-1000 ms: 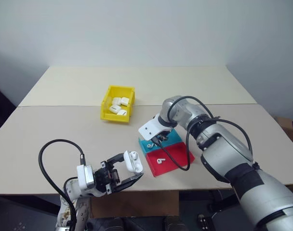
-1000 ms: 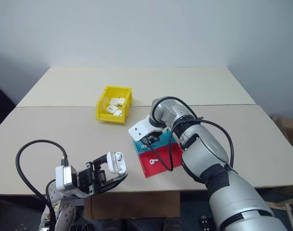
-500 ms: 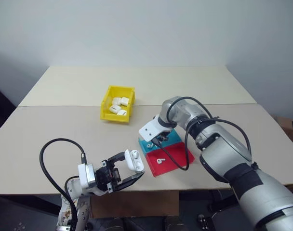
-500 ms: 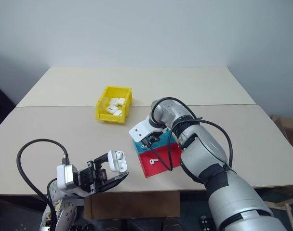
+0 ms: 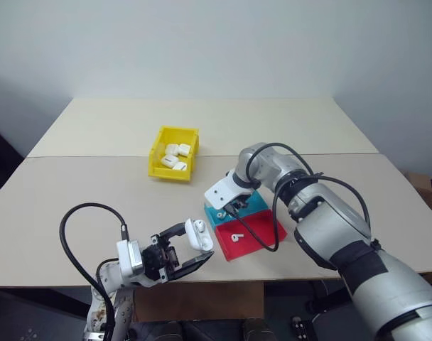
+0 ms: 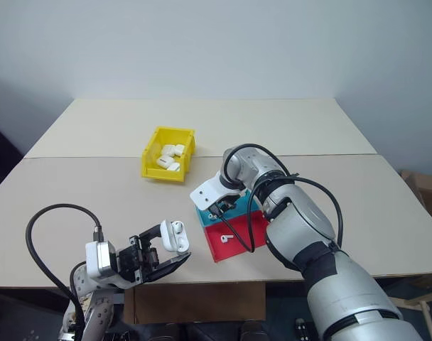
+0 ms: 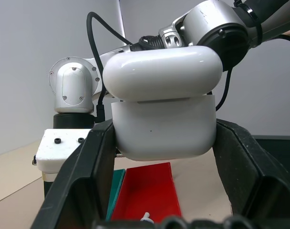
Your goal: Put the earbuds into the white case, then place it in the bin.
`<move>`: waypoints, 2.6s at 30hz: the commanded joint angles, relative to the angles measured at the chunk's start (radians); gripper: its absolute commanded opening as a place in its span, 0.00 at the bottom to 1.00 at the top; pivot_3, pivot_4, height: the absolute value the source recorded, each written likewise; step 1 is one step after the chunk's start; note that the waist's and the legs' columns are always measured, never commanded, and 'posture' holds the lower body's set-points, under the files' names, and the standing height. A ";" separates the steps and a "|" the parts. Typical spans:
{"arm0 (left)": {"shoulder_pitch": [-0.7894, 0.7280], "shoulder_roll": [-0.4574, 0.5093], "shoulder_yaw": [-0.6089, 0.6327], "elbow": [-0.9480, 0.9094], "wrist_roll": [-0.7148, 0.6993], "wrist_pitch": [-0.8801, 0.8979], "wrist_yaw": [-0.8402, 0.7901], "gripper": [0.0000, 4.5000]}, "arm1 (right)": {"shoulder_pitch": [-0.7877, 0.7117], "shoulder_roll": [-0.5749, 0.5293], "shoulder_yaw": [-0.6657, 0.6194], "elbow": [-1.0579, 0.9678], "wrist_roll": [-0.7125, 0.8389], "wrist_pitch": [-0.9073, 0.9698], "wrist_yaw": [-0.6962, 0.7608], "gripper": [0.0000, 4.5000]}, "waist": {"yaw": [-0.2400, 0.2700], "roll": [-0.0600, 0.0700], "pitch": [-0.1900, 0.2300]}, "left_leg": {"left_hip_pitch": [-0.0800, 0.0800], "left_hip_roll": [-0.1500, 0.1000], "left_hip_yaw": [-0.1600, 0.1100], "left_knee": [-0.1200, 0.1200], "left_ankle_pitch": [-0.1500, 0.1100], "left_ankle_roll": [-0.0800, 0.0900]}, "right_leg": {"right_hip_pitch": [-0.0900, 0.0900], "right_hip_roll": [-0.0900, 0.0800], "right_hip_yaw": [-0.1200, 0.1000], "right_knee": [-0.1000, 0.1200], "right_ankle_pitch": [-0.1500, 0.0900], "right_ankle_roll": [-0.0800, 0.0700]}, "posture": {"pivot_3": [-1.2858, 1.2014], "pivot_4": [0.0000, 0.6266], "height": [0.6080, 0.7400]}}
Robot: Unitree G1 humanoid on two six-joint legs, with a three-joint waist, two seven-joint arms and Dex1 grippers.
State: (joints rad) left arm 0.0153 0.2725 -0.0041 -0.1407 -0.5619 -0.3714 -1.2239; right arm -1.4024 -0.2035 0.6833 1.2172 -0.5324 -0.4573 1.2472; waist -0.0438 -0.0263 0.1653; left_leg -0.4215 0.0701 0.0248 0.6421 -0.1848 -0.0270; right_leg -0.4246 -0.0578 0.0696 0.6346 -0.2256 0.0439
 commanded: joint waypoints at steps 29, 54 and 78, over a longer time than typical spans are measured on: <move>-0.014 0.008 -0.011 -0.006 -0.002 -0.018 0.017 0.62 | -0.009 -0.005 -0.031 -0.006 -0.003 -0.040 0.008 0.17 | -0.001 0.000 0.000 | 0.003 0.000 0.000 0.000 0.000 0.000 | 0.000 0.000 0.000 0.007 -0.003 -0.002 | 0.52 0.24 1.00; -0.297 -0.039 0.009 0.129 -0.113 0.118 -0.006 0.62 | 0.637 -0.286 -1.041 -1.670 1.148 1.303 -0.217 0.17 | 0.025 0.000 0.000 | 0.002 -0.001 -0.001 0.002 -0.001 0.002 | 0.001 0.000 0.000 0.007 -0.004 -0.001 | 0.52 0.24 1.00; -0.417 -0.009 -0.031 -0.005 -0.111 0.338 0.062 0.62 | 0.889 -0.272 -0.893 -1.898 1.531 1.261 -0.534 0.17 | 0.006 0.000 0.000 | 0.003 -0.001 -0.002 0.002 -0.001 0.002 | 0.003 0.000 0.001 0.006 -0.007 0.005 | 0.52 0.24 1.00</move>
State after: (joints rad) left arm -0.3925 0.2604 -0.0404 -0.1106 -0.6616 -0.0353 -1.1588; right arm -0.5179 -0.4658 -0.2077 -0.6481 0.9686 0.8371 0.7201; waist -0.0375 -0.0267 0.1653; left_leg -0.4185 0.0689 0.0223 0.6436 -0.1858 -0.0251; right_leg -0.4219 -0.0574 0.0703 0.6406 -0.2330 0.0494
